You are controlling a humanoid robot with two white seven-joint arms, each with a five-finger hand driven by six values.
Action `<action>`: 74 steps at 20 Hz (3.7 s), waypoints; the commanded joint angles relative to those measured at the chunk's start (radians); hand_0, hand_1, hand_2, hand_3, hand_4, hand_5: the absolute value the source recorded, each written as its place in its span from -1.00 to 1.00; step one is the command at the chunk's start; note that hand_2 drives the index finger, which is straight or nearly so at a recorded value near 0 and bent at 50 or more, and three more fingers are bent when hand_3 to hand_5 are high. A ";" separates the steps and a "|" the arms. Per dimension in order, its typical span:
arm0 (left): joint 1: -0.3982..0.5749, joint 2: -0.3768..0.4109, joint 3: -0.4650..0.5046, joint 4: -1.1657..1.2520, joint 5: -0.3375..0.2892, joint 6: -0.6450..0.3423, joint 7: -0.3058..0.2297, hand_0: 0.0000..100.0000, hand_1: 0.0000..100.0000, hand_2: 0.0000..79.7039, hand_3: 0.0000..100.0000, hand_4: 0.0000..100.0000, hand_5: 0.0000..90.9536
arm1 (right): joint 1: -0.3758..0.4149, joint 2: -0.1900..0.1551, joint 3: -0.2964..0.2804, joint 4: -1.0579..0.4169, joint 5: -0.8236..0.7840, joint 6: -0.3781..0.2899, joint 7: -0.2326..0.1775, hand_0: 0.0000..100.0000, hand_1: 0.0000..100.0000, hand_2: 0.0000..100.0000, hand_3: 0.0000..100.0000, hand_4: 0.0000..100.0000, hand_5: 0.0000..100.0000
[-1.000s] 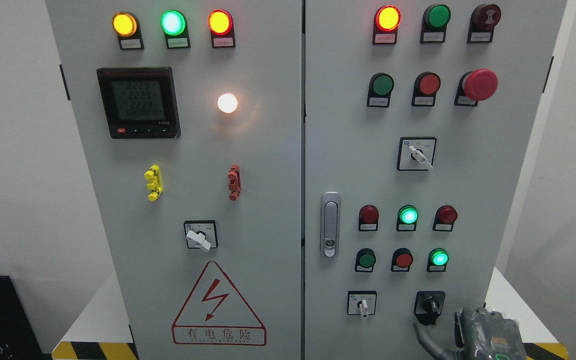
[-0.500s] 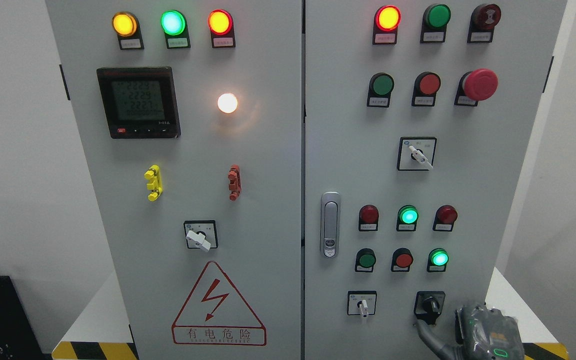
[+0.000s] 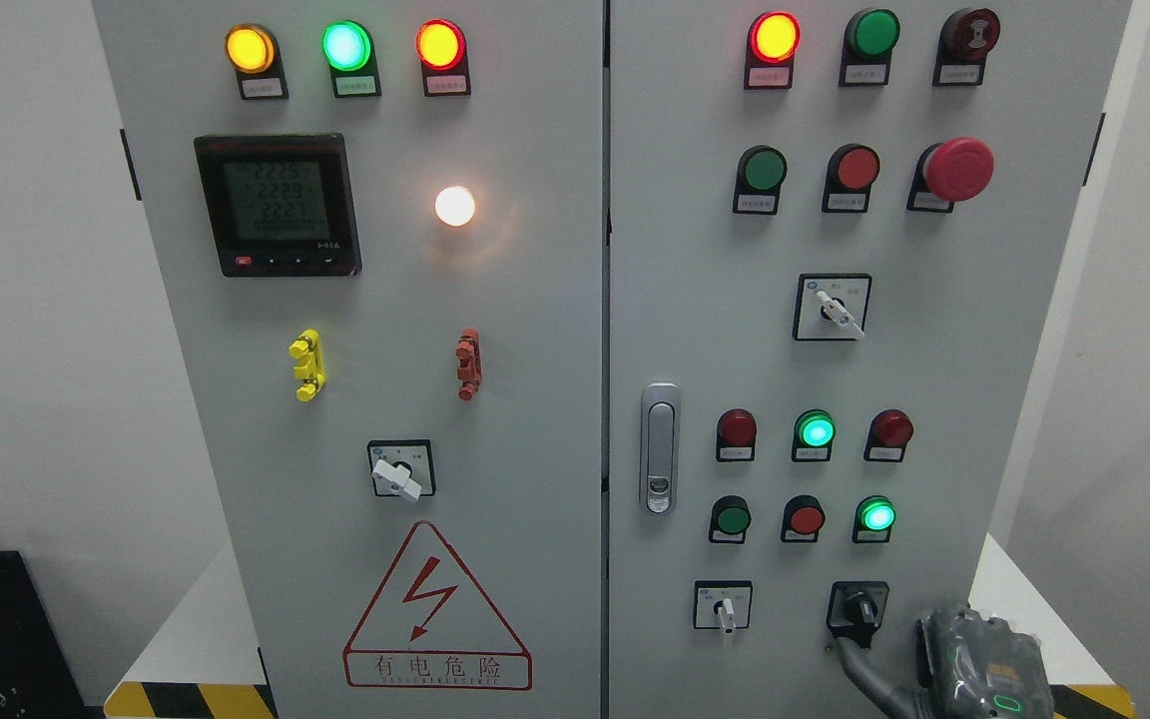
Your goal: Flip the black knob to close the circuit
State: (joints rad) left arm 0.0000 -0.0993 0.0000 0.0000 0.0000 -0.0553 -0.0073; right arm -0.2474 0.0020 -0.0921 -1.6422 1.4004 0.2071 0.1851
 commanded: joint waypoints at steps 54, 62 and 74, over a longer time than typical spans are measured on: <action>0.034 0.000 0.011 -0.034 0.008 0.000 0.000 -1.00 -1.00 -1.00 -0.90 -0.94 -1.00 | 0.396 0.075 -0.061 -0.436 -1.143 -0.057 -0.037 -1.00 -0.99 -0.39 0.03 -0.12 -0.31; 0.034 0.001 0.011 -0.034 0.008 0.000 0.000 -1.00 -1.00 -1.00 -0.90 -0.95 -1.00 | 0.531 0.081 -0.227 -0.427 -1.567 -0.192 0.221 -1.00 -1.00 -1.00 -0.92 -0.99 -1.00; 0.034 0.000 0.011 -0.034 0.008 0.000 0.000 -1.00 -1.00 -1.00 -0.90 -0.95 -1.00 | 0.649 0.090 -0.204 -0.409 -1.641 -0.307 0.266 -1.00 -1.00 -1.00 -0.95 -0.97 -1.00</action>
State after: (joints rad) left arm 0.0000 -0.0994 0.0000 0.0000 0.0000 -0.0554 -0.0073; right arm 0.3376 0.0820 -0.2705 -2.0231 -0.1765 -0.0765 0.4477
